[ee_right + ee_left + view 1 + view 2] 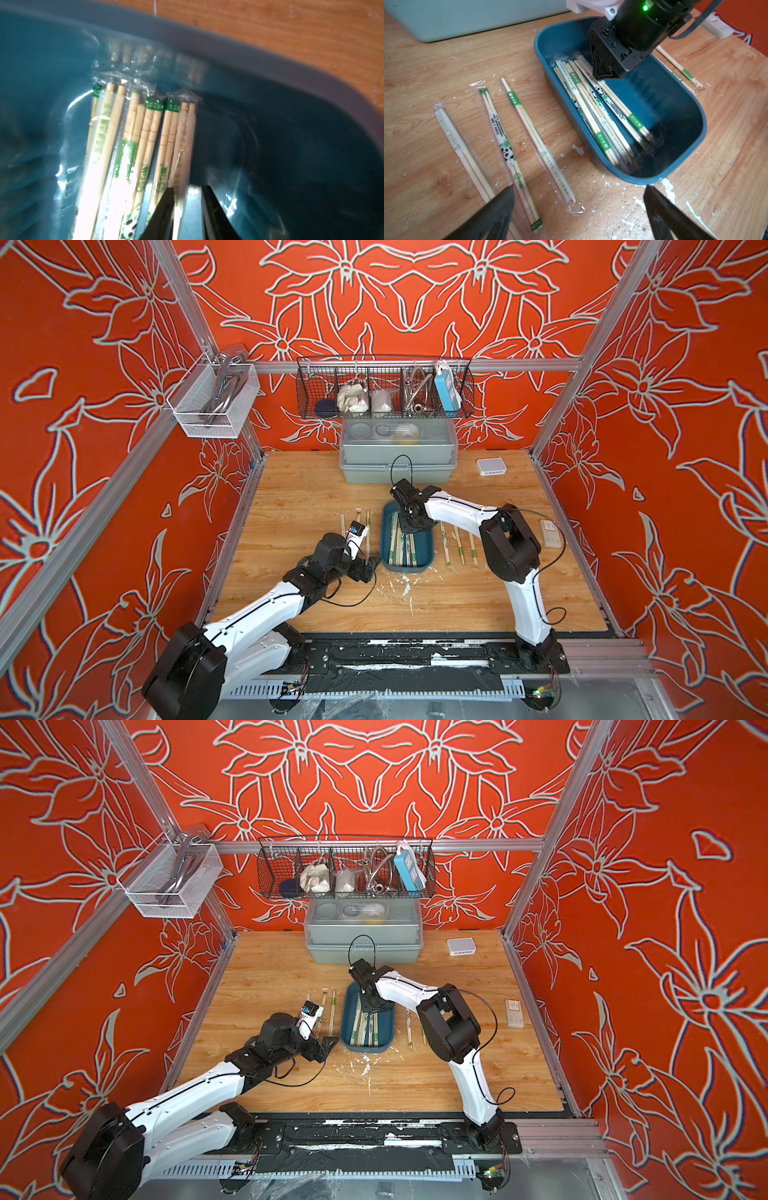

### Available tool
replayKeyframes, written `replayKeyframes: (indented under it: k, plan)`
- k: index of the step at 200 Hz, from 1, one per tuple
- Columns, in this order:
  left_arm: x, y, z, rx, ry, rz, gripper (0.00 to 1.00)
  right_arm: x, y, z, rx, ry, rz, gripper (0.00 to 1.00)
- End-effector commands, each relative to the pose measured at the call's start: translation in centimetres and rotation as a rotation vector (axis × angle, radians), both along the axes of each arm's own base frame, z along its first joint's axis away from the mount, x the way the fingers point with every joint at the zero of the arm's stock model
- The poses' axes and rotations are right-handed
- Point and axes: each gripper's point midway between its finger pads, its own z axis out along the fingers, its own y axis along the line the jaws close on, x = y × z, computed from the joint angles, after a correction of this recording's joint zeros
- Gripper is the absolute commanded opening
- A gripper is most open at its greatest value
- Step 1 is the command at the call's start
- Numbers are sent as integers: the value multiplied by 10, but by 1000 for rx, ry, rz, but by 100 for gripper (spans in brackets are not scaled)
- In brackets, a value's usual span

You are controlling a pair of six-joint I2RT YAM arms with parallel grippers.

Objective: Take the paired disposable chopsticks out of the storage box
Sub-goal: Pick up the paired disposable chopsticks from the storage box.

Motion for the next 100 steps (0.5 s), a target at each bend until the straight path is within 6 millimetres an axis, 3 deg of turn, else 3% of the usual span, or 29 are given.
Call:
replayKeyframes:
  k: [1,44,100]
  plan:
    - [4,-4,9,-7,-13,-4,96,-4,-2,-19,-23,41,9,28]
    - [4,-4,8,-6,-9,-3,96,-7,3,-22,2,66,-4,34]
    - [5,-5,6,-2,2,-3,96,-9,2,-30,1,85,-11,24]
